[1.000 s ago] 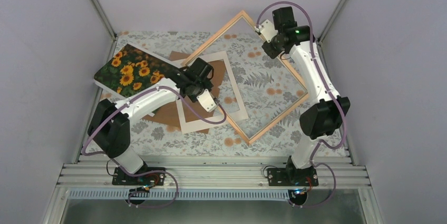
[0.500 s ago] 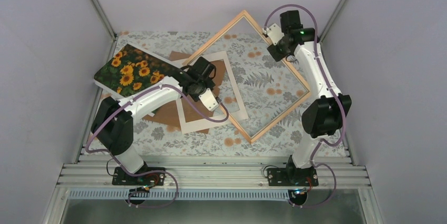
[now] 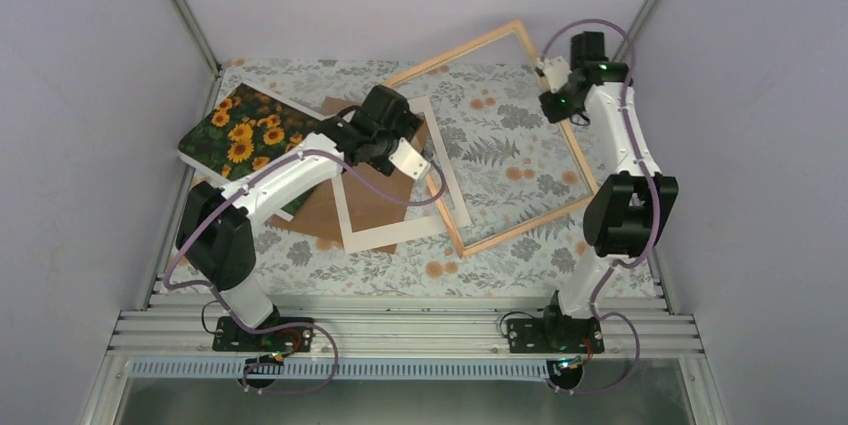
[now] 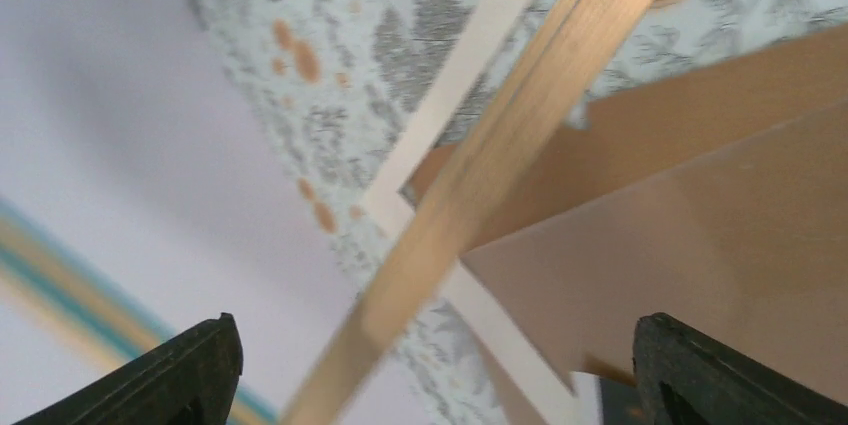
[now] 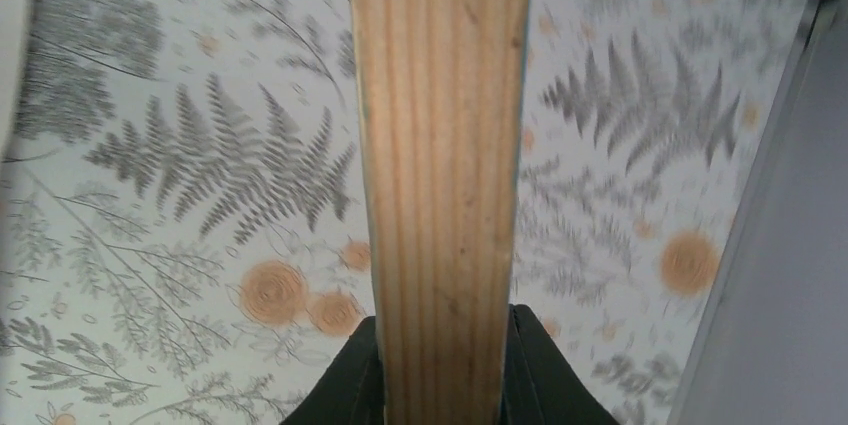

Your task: Put the photo into the frame

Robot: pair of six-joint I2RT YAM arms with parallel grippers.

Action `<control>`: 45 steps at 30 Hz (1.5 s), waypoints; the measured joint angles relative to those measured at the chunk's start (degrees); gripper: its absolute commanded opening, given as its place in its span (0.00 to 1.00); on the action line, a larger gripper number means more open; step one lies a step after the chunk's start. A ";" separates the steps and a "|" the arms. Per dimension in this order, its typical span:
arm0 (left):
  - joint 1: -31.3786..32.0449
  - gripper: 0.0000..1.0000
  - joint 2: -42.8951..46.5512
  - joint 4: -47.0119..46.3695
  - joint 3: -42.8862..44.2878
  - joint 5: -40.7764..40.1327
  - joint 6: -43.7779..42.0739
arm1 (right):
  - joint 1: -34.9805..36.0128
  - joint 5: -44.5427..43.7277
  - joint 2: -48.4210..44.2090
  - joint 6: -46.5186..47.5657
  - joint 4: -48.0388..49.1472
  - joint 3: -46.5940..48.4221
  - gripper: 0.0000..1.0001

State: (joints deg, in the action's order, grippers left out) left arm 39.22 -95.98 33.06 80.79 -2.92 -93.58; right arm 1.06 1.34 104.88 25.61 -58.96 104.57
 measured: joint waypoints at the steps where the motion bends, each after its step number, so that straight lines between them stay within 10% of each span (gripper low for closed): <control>1: -0.52 1.00 -0.09 -0.66 0.85 0.57 1.53 | -2.16 1.16 0.13 -1.01 0.15 -1.18 0.03; 11: -9.31 1.00 -0.74 -3.91 6.36 11.91 24.79 | -18.53 8.90 3.69 -6.16 4.31 -13.07 0.04; 23: -15.45 1.00 -2.91 -8.68 -1.09 20.55 47.95 | -22.14 9.01 8.24 -10.05 10.93 -21.77 0.05; 32: -20.33 1.00 -4.87 -10.34 -7.56 24.15 55.87 | -22.14 10.27 8.87 -13.42 11.76 -23.61 0.67; 45: -27.74 0.95 2.62 -14.45 -21.24 25.92 62.62 | -12.92 30.71 -0.28 -14.69 13.33 -19.21 0.79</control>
State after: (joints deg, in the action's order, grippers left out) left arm 11.49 -93.36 18.61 59.55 23.00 -30.96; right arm -11.86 32.05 104.60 10.92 -45.63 85.36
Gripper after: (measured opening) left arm 0.952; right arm 0.805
